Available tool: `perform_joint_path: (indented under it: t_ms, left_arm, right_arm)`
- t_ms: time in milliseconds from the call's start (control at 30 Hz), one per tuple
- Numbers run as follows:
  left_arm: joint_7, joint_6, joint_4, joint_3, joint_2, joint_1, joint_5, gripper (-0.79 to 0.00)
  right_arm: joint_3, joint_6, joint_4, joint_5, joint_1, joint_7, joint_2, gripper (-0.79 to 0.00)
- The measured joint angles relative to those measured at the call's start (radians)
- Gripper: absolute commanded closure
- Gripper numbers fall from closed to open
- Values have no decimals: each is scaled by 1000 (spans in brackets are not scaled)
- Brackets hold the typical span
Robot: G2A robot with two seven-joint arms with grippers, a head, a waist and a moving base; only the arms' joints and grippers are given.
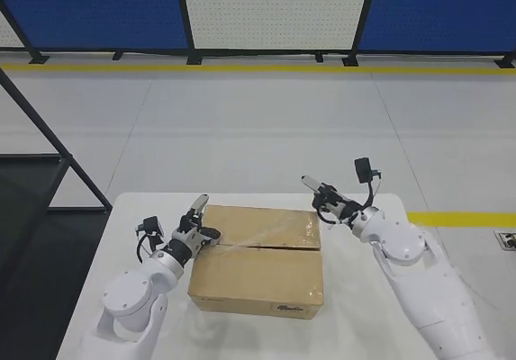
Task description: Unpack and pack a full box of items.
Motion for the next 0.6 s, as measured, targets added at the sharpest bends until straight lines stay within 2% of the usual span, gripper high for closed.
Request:
perform_joint_path:
  t_ms: [200,600]
  left_arm:
    - [11,1,-2,3,-1,4,-2,-785]
    - [20,-2,2,15,-4,-3,-5,-785]
  right_arm:
    - [-87,-26,134,-52,86,-48,-31,-785]
    - [-86,-30,125,-31,69,-31,-33,-785]
